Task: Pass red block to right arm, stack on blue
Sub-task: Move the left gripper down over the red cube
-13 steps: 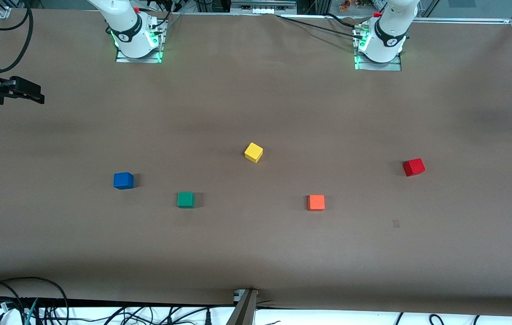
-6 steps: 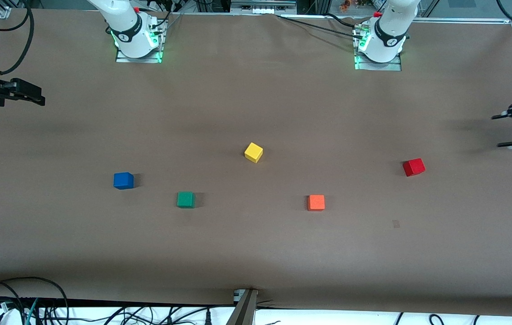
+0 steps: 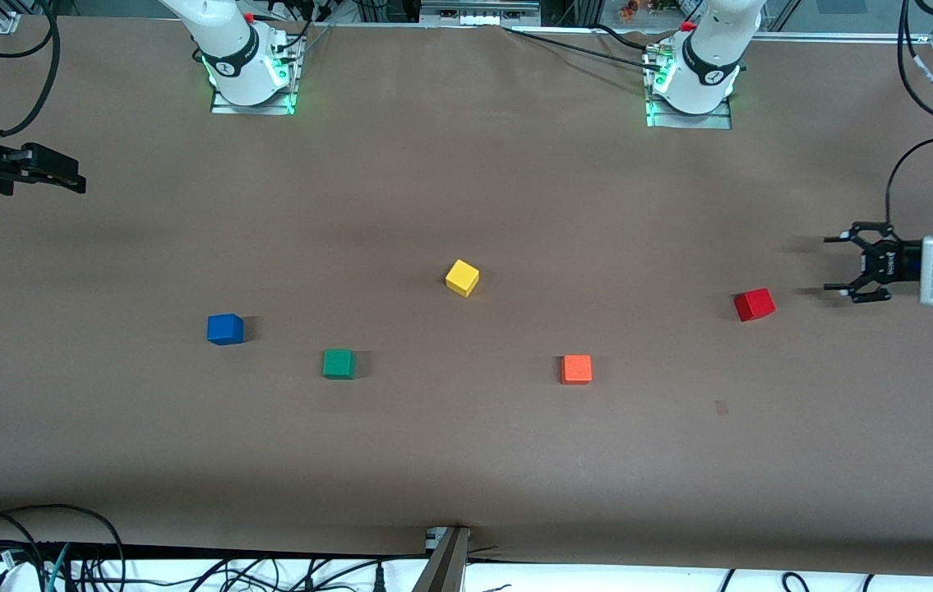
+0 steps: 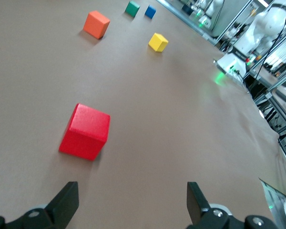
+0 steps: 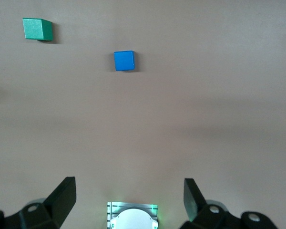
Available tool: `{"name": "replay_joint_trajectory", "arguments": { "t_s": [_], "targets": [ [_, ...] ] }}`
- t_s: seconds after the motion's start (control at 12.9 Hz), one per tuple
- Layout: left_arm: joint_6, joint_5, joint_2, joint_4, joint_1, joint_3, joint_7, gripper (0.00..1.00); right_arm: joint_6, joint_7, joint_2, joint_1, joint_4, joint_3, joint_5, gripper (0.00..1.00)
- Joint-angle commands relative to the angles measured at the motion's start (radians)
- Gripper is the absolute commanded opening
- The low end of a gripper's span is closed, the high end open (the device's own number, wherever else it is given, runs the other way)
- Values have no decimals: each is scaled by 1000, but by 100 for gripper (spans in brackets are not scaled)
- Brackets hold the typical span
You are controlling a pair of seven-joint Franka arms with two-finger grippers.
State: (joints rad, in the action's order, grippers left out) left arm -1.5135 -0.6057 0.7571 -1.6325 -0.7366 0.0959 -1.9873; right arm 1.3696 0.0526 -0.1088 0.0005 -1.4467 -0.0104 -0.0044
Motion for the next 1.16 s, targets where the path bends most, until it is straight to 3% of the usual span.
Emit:
{"name": "replay_joint_trajectory", "arguments": {
  "t_s": [0.0, 0.39, 1.09],
  "targets": [
    [7, -58, 34, 31, 14, -5, -56, 100, -4, 12, -6, -10, 22, 3, 20, 100],
    [-43, -155, 114, 33, 43, -5, -240, 100, -4, 12, -8, -10, 22, 3, 20, 100],
    [-83, -259, 176, 34, 83, -5, -381, 100, -3, 12, -12, -11, 22, 1, 27, 100]
  ]
}}
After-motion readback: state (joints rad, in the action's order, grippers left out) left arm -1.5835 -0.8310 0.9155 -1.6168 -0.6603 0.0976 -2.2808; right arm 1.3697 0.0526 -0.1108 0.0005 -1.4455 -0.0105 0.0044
